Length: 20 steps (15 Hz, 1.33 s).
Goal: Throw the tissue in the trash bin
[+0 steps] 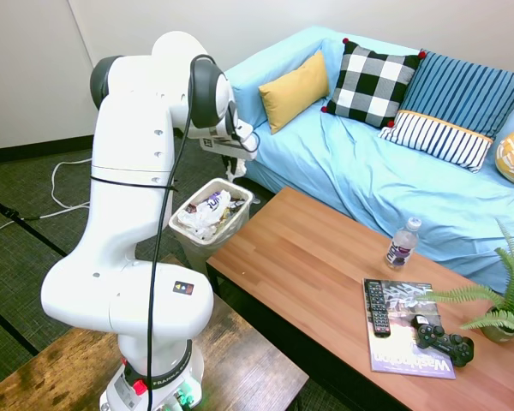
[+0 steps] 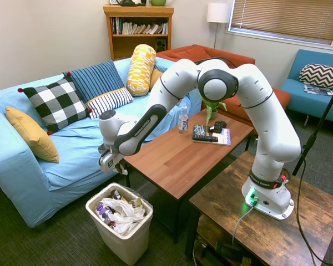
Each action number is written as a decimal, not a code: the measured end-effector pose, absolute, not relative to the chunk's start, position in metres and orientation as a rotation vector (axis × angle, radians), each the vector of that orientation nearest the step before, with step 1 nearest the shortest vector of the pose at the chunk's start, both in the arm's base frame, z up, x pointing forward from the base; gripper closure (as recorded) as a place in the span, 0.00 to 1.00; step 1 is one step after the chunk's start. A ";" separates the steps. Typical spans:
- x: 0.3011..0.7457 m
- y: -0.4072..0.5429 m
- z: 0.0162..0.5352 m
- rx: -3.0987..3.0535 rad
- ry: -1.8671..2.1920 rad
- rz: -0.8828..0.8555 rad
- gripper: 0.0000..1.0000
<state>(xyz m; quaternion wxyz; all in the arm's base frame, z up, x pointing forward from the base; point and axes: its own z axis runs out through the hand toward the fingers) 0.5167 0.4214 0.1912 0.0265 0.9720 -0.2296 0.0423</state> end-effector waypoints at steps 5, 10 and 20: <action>0.486 0.458 0.163 2.982 -0.681 0.110 0.00; 0.482 0.461 0.151 2.971 -0.687 0.099 0.00; 0.488 0.457 0.151 2.964 -0.701 0.109 0.00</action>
